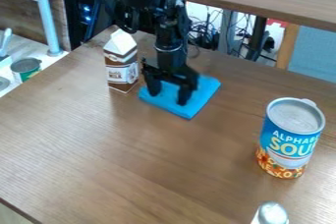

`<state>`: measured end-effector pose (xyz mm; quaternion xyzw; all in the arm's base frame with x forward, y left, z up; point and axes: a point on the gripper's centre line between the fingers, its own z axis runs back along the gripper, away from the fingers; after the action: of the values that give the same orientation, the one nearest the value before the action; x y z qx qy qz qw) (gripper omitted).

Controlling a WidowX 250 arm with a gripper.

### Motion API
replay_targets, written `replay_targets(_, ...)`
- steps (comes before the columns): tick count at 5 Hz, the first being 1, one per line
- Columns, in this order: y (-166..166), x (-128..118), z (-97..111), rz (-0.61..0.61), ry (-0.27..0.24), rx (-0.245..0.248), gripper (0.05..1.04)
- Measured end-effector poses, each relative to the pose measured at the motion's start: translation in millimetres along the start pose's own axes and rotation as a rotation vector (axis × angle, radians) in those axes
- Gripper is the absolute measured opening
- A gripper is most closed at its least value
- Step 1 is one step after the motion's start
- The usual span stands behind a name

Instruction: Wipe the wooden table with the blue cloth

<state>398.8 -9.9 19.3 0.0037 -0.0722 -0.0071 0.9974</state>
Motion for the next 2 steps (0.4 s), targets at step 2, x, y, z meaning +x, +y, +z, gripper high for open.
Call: replay_targets(2, -10.3, -63.0, 6.1, -0.034, 0.028, 0.015, 1.005)
